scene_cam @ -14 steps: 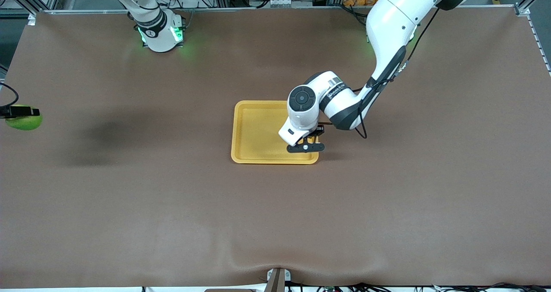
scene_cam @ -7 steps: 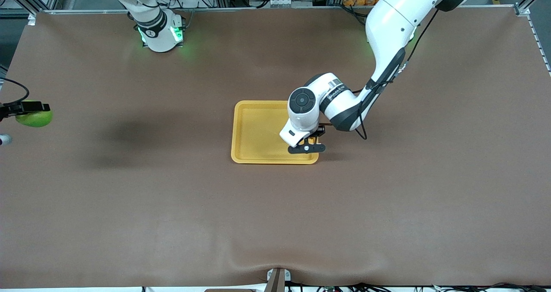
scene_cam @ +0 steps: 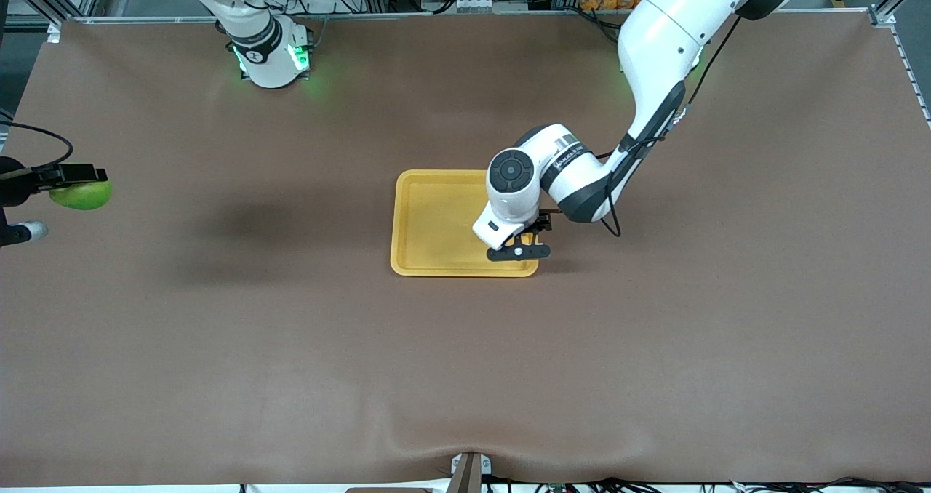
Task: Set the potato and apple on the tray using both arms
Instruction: 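Open the left gripper over the tray while the right gripper lifts the apple, then move the apple toward the tray while the left gripper withdraws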
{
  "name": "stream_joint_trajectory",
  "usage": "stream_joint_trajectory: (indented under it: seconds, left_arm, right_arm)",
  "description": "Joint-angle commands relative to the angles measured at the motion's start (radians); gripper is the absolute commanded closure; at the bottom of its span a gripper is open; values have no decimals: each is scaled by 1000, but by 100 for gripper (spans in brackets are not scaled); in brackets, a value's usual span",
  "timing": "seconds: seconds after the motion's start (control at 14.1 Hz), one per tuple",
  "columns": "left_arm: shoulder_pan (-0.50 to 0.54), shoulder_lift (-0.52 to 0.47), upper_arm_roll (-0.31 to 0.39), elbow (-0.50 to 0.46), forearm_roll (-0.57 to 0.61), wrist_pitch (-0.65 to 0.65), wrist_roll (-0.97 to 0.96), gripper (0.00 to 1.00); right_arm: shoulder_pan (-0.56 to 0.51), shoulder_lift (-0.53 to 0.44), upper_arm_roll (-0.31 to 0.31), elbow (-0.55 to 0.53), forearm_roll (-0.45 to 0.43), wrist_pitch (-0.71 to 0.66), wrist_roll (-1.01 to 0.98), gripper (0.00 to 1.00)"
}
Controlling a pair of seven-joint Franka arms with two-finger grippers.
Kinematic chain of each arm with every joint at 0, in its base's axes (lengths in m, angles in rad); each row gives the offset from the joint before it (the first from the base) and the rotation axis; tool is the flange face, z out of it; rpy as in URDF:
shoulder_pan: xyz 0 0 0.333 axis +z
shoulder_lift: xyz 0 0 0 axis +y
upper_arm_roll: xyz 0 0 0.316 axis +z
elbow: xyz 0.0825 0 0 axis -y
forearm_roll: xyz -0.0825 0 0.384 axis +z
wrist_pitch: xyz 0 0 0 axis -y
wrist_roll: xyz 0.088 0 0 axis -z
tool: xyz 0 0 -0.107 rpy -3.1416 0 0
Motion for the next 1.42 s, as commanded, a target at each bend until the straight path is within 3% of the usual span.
stream_joint_trajectory:
  seconds: [0.0,0.21,0.71,1.35]
  left_arm:
    - [1,-30,7,67,27,-95,-26,0]
    - [37,-62,5,134,15,-193,3,0]
    - [210,-249,-7,134,-77,-354,211,0]
    - [406,-439,-5,133,-80,-514,430,0]
  right_arm:
    - [28,-62,-6,-57,39,9,61,100]
    - [96,-97,-6,-85,78,11,176,100]
    - [228,-119,-6,-115,122,18,384,100]
    - [373,-104,-6,-158,210,150,574,100]
